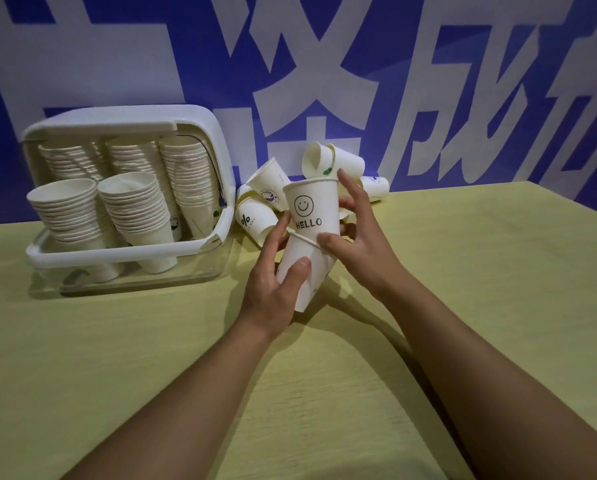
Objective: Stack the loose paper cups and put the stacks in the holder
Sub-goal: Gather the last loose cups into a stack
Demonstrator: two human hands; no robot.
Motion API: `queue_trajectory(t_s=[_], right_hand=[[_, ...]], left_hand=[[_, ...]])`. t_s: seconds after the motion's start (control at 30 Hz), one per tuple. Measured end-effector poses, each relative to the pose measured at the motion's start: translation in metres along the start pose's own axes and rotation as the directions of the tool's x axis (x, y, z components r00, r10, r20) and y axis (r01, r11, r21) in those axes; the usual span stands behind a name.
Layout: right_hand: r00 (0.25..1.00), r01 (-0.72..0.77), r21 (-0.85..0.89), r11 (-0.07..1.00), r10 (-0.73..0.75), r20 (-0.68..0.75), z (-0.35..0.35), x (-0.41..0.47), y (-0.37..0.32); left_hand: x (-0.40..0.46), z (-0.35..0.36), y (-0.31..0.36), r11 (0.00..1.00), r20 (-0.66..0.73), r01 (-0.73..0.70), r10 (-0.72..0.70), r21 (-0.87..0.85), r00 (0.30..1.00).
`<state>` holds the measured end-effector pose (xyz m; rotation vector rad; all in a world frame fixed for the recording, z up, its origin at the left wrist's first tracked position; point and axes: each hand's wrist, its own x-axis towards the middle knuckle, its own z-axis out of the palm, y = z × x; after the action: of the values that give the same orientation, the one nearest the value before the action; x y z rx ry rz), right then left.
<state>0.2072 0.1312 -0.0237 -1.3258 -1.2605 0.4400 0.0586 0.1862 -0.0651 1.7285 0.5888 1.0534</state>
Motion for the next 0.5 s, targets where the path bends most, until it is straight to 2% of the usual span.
queue_trajectory(t_s=[0.17,0.27,0.37,0.43,0.5], right_hand=[[0.999,0.001,-0.082,0.997,-0.004,-0.043,0.003,0.0,0.004],[1.0,0.011,-0.118,0.993,-0.014,-0.027,0.003,0.0,0.006],[1.0,0.012,-0.144,0.99,-0.015,-0.015,0.005,-0.001,0.008],[0.997,0.018,-0.209,0.978,-0.033,-0.066,0.005,0.001,0.013],[0.977,-0.02,-0.29,0.957,-0.042,-0.208,-0.001,0.012,0.021]], left_hand=[[0.003,0.0,-0.002,0.999,-0.104,0.003,-0.007,-0.034,0.995],[0.007,-0.003,-0.004,0.997,-0.203,0.006,-0.023,-0.081,0.979],[0.009,-0.002,-0.003,0.992,-0.23,0.012,-0.041,-0.125,0.972],[0.009,-0.001,-0.002,0.992,-0.241,0.015,-0.046,-0.129,0.969],[0.008,-0.003,-0.001,0.994,-0.263,0.036,-0.062,-0.105,0.963]])
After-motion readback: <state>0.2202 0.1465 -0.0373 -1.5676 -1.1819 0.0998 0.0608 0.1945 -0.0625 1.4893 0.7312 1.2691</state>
